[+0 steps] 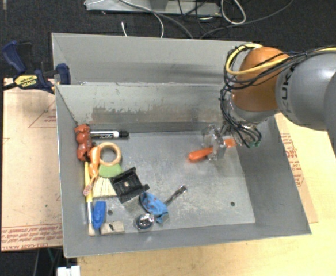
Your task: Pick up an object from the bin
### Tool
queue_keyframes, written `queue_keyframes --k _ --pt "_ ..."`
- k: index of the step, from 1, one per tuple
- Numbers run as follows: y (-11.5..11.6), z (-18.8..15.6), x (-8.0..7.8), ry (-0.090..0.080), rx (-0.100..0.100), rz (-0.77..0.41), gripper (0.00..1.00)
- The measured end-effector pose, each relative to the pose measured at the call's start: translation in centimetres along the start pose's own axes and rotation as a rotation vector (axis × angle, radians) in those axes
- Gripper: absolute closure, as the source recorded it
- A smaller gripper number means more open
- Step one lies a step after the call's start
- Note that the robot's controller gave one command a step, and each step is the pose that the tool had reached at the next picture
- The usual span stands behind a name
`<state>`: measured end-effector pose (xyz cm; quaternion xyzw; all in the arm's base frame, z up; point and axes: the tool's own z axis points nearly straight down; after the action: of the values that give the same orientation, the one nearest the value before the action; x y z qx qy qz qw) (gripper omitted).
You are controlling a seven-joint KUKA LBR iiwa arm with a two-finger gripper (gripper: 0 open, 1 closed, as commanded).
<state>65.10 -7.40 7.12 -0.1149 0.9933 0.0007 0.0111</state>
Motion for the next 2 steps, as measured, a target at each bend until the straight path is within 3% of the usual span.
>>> queue_keyframes --k 1,2 --pt "0.0 -0.1 0.0 0.0 0.0 0.0 1.0" --pt "0.1 -2.8 0.3 0.01 -0.003 -0.001 1.0"
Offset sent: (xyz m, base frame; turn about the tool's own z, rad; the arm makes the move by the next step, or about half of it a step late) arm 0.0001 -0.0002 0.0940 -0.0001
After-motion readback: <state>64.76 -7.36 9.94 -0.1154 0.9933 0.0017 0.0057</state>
